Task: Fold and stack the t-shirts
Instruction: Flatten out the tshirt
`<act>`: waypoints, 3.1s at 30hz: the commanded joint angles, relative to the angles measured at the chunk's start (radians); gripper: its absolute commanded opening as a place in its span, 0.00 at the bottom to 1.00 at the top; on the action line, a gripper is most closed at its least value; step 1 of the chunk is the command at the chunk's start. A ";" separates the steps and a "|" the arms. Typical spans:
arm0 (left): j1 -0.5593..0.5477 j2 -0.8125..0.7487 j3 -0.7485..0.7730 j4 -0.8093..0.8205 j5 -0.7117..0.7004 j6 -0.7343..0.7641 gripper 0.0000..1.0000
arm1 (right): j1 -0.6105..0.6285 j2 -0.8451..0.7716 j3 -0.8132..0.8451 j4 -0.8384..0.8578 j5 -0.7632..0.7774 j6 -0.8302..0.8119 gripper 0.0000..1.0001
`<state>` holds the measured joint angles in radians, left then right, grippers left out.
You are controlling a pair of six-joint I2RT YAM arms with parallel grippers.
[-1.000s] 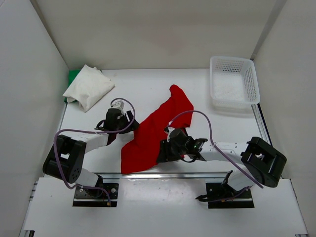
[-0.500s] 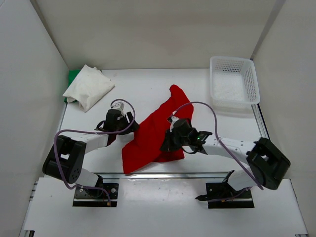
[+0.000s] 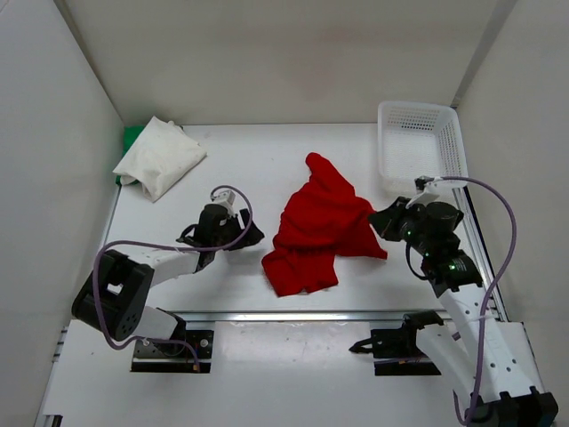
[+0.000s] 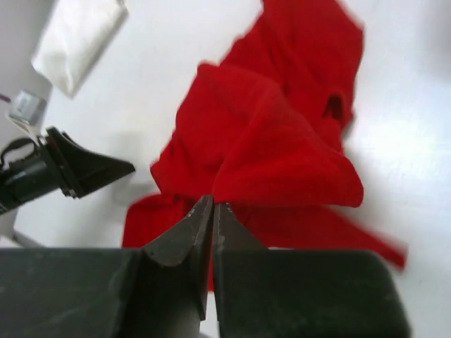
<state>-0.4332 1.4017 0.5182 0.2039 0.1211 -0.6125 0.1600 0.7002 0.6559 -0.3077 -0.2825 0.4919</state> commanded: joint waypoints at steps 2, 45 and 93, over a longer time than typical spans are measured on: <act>-0.087 0.028 -0.063 0.104 0.067 -0.090 0.81 | 0.000 0.033 -0.058 -0.025 -0.053 -0.018 0.00; 0.297 -0.550 0.469 -0.538 -0.219 0.264 0.18 | -0.140 0.320 0.462 0.081 -0.480 0.174 0.00; 0.675 -0.328 -0.257 -0.218 -0.144 -0.231 0.52 | 0.078 0.357 -0.027 0.424 -0.133 0.228 0.43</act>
<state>0.2226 1.0405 0.2871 -0.0711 0.0101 -0.8204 0.2276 1.0946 0.6533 0.0792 -0.4084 0.7151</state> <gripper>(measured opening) 0.524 0.436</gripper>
